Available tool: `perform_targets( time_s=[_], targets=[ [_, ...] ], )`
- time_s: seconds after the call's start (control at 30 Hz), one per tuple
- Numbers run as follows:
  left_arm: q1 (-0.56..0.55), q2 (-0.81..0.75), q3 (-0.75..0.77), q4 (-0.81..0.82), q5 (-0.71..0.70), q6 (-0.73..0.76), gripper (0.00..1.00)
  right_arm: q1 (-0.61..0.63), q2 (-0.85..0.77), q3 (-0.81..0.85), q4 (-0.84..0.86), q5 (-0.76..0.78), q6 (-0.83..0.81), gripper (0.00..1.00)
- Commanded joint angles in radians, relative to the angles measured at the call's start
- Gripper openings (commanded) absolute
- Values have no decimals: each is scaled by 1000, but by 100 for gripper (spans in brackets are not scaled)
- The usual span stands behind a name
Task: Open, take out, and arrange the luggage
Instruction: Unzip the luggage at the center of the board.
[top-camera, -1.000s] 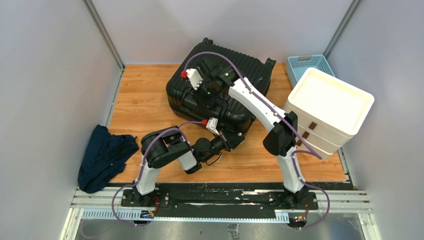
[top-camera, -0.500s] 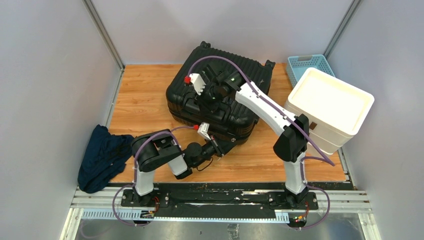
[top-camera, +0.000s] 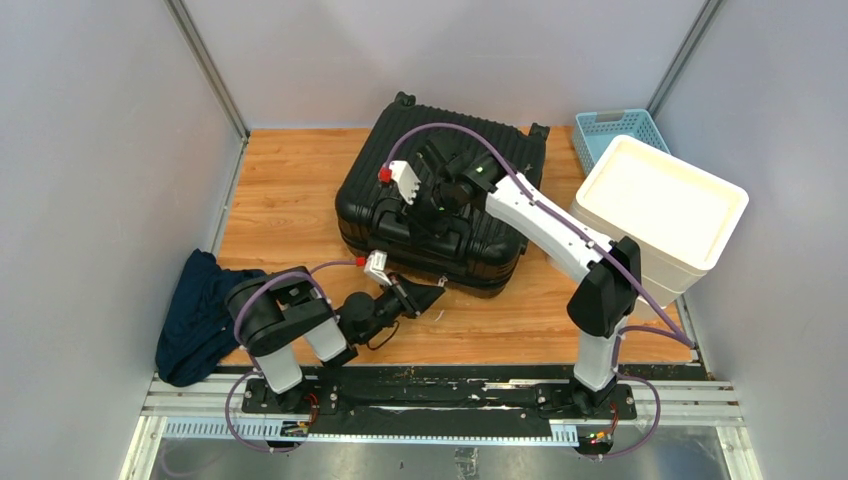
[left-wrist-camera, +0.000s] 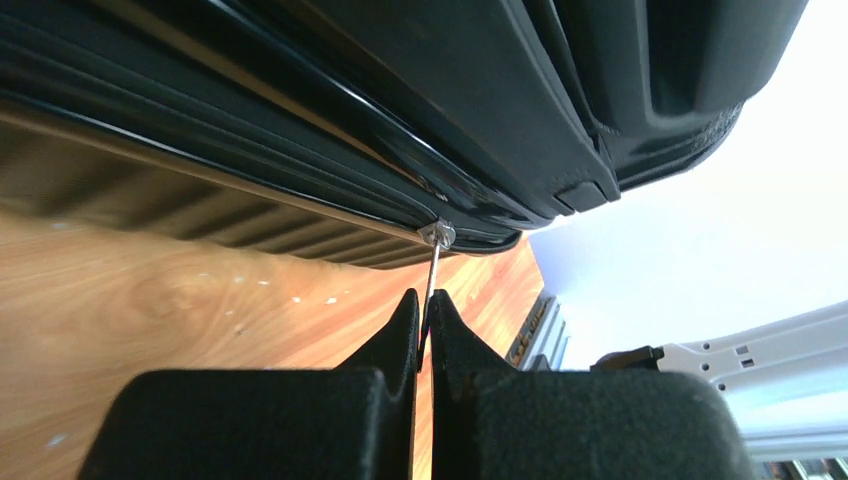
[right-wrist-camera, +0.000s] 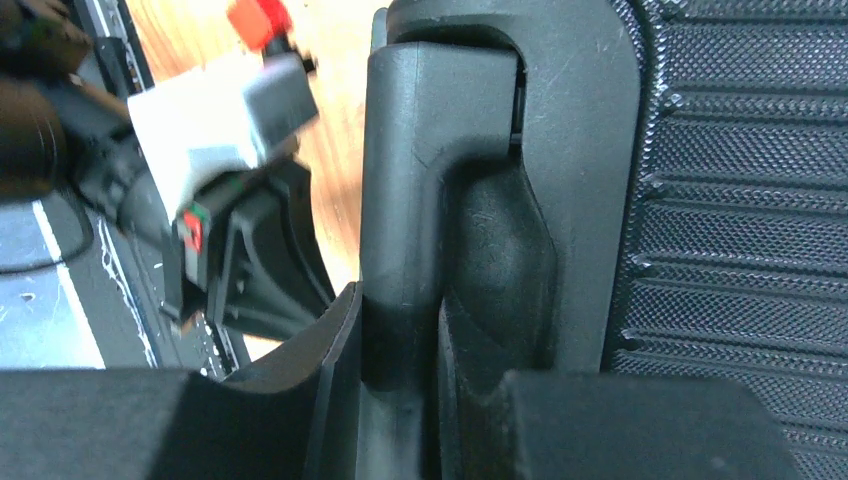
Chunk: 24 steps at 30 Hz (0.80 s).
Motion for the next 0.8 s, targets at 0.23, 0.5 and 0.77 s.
perform_targets(
  time_s=[0.23, 0.5, 0.77],
  targets=[
    [206, -153, -310, 10, -84, 67, 0, -112, -229, -113, -64, -30, -97, 0],
    [354, -370, -314, -218, -41, 117, 0, -184, -316, -217, -72, -42, -153, 0],
    [419, -908, -194, -969, -186, 266, 0, -222, -349, -282, -78, -70, -208, 0]
  ],
)
